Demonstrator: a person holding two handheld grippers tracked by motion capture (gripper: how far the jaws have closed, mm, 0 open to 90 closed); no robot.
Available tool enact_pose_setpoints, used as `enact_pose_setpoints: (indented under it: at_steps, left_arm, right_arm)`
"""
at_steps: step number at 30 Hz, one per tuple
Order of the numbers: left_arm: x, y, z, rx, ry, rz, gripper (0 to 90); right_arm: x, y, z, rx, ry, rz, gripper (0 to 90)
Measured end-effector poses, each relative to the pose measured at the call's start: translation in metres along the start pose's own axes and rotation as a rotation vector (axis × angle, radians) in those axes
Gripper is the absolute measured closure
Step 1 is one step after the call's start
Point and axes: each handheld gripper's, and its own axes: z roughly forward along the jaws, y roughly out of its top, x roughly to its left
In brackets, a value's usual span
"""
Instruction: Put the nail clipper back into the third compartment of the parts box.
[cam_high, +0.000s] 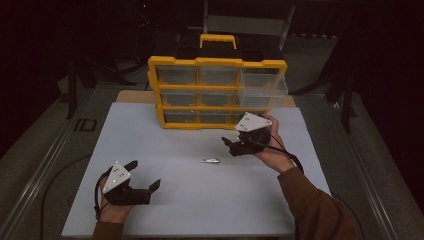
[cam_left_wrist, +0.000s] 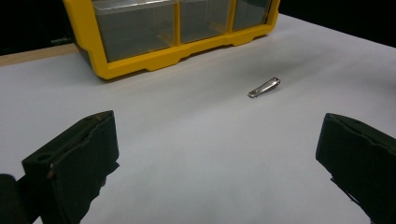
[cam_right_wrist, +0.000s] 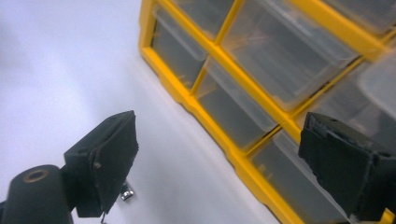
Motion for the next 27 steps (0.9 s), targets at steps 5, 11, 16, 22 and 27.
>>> enact_pose_setpoints:
  at_steps: [5,11,16,22,27]
  left_arm:
    - [0.000,0.000,0.000,0.000,0.000,0.001,0.1]
    - [0.000,0.000,0.000,0.000,-0.001,0.001,0.1]
    - [0.000,0.000,0.000,0.001,-0.003,0.002,0.1]
    - [0.000,0.000,0.000,0.001,-0.003,0.002,0.1]
    - [0.000,0.000,0.000,0.000,-0.004,0.000,0.1]
  right_arm:
    - [-0.002,0.000,0.011,0.046,0.071,0.004,12.6]
    - [-0.005,-0.004,0.024,0.092,0.121,0.010,11.7]
    - [-0.006,-0.007,0.034,0.129,0.157,0.005,12.2]
    - [-0.004,-0.007,0.045,0.182,0.185,-0.011,12.8]
    - [-0.001,-0.007,0.055,0.218,0.209,-0.031,12.8]
